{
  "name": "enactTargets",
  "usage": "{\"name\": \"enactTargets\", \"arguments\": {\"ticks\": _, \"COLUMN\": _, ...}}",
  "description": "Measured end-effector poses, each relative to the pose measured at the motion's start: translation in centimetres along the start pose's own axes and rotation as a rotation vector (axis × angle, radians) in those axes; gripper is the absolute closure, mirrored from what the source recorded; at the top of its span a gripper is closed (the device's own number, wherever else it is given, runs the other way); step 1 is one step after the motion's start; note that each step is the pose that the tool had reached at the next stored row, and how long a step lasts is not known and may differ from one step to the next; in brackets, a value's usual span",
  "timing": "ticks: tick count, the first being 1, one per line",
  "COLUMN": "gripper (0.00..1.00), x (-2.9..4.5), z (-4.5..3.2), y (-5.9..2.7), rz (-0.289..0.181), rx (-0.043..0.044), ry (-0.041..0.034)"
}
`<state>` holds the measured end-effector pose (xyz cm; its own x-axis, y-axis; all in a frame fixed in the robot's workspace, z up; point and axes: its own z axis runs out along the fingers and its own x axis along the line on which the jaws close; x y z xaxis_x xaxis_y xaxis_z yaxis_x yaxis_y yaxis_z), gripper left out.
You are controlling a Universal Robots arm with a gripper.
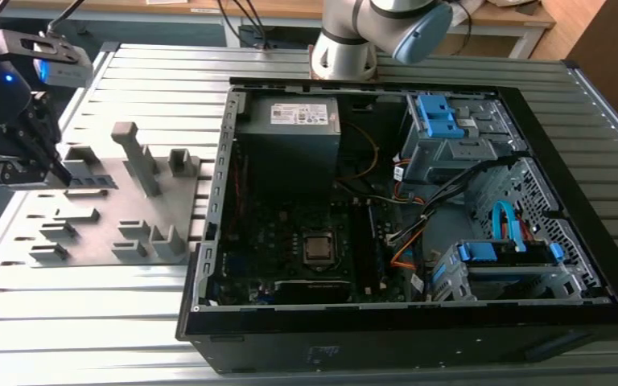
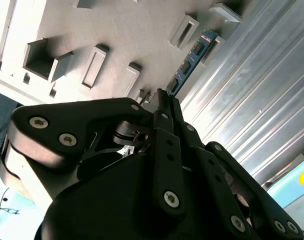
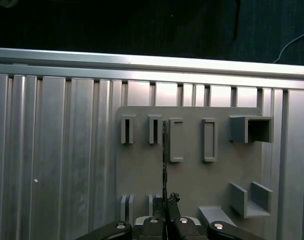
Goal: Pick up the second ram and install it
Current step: 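Pick up the second ram and move it above second insertion slot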
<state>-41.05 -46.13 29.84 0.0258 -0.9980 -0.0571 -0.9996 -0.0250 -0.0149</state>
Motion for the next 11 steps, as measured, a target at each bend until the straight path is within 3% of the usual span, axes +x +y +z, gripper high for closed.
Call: {"name": "enactTargets", "arguments": {"ticks": 11, "gripper": 0.86, "x": -0.1, "z": -1.82, "y": -0.03, "rz": 0.0, "rx": 0.0, "ry": -0.0001}}
